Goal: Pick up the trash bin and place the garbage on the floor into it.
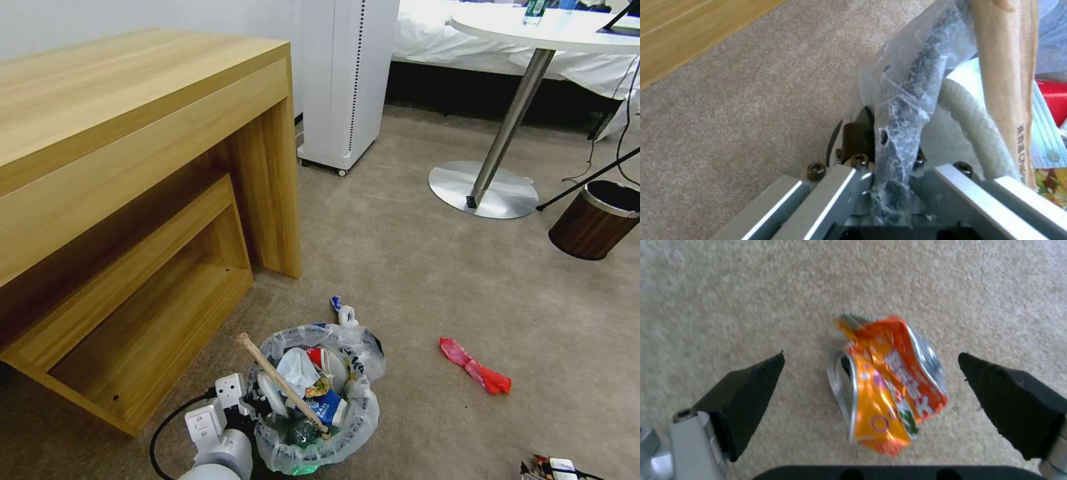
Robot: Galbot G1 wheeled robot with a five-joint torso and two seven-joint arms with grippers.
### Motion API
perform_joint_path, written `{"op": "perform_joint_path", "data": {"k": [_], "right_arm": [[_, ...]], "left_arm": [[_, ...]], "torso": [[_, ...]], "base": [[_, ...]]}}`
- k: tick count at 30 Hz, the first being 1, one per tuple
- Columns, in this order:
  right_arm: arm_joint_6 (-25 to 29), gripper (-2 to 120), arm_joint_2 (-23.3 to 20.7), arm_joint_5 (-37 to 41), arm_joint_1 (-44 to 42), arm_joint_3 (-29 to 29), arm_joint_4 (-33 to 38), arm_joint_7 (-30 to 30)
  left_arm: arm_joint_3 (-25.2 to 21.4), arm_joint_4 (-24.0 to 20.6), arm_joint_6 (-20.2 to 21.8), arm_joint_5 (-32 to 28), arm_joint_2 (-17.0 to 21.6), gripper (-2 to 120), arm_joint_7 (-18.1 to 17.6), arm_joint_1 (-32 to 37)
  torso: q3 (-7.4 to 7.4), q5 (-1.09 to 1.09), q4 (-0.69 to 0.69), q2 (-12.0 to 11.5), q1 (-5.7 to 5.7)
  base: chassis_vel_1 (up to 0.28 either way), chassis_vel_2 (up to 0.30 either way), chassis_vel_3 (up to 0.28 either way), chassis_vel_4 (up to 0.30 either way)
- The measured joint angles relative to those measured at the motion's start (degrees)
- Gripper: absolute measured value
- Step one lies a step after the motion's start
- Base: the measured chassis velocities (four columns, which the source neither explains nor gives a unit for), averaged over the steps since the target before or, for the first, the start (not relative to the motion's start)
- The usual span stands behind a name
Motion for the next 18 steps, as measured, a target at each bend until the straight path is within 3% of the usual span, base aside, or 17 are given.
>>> {"op": "perform_joint_path", "data": {"k": [18], "right_arm": [[2.12,100,-1.95,-2.37,-2.03,1.43,-0.74,-0.90]], "left_arm": [[1.98,0.09,-0.02,4.35,-1.64,0,1.41,2.16]], "torso": [[0.00,-0.01,0.00,0.00,0.00]], "base": [[0.000,0.000,0.000,0.000]]}}
